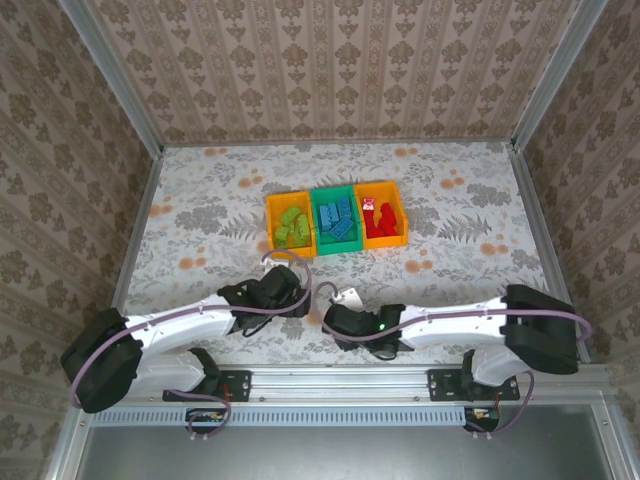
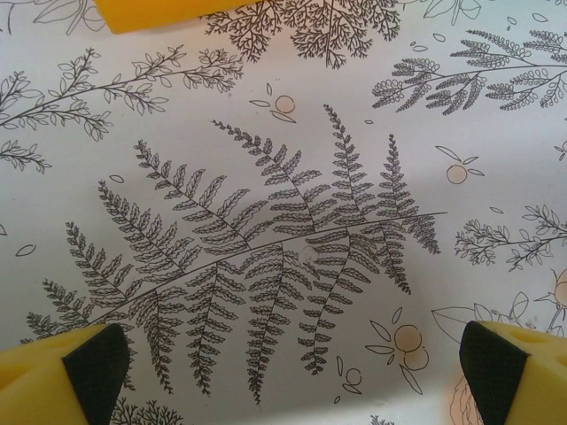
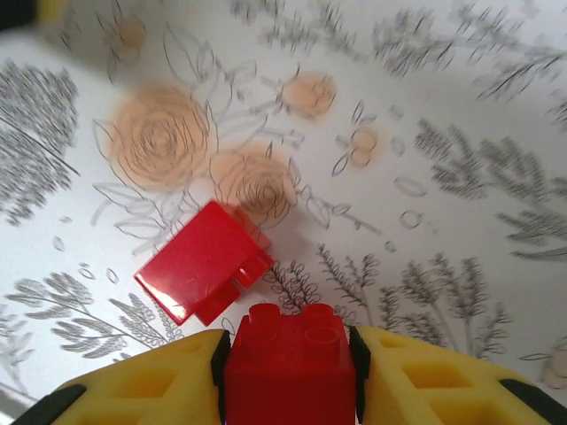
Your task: Sort the legos into containers by color
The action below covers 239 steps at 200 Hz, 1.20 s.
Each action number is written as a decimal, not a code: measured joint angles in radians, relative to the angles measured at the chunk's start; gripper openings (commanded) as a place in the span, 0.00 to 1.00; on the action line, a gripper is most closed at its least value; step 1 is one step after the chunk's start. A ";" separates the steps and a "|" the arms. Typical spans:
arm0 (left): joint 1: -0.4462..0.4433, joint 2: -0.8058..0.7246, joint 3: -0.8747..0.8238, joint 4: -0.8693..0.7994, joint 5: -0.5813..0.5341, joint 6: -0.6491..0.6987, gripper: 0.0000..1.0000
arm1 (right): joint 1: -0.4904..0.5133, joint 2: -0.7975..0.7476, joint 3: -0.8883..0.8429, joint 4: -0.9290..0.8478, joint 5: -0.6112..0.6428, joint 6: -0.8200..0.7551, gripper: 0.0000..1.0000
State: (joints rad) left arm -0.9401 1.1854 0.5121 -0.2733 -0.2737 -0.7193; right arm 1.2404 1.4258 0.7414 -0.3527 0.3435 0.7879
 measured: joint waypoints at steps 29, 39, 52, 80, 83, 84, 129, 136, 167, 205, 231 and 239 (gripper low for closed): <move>-0.011 0.000 0.018 -0.022 0.006 0.001 1.00 | -0.110 -0.157 -0.031 -0.014 0.005 -0.032 0.37; -0.023 0.000 0.029 -0.027 0.008 0.002 1.00 | -0.167 -0.204 -0.043 -0.015 0.000 -0.050 0.37; -0.040 0.000 0.043 -0.034 0.009 0.003 1.00 | -0.246 -0.260 -0.058 -0.020 -0.008 -0.078 0.37; -0.074 0.001 0.051 -0.028 0.024 0.004 1.00 | -0.417 -0.323 -0.064 -0.032 -0.037 -0.159 0.37; -0.080 0.002 0.051 -0.027 0.026 0.004 1.00 | -0.437 -0.323 -0.063 -0.032 -0.045 -0.166 0.37; -0.081 0.002 0.051 -0.026 0.027 0.005 1.00 | -0.441 -0.323 -0.063 -0.032 -0.047 -0.168 0.37; -0.207 0.088 0.107 -0.032 0.045 0.004 1.00 | -0.712 -0.138 0.113 -0.042 -0.150 -0.299 0.34; -0.225 0.103 0.123 -0.034 0.045 0.004 1.00 | -0.735 -0.086 0.168 -0.040 -0.164 -0.319 0.34; -0.286 0.172 0.178 -0.033 0.045 -0.006 0.99 | -0.814 0.121 0.364 -0.024 -0.206 -0.375 0.33; -0.310 0.256 0.216 -0.034 0.047 -0.016 0.95 | -0.878 0.340 0.538 -0.027 -0.225 -0.415 0.38; -0.312 0.293 0.232 -0.035 0.060 -0.019 0.92 | -0.881 0.411 0.582 -0.033 -0.226 -0.423 0.47; -0.312 0.298 0.233 -0.034 0.064 -0.020 0.91 | -0.880 0.420 0.587 -0.034 -0.226 -0.423 0.51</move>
State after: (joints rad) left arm -1.2518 1.4837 0.7448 -0.3077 -0.2100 -0.7391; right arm 0.3599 1.8462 1.3285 -0.3866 0.1177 0.3653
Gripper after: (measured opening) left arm 0.922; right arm 0.462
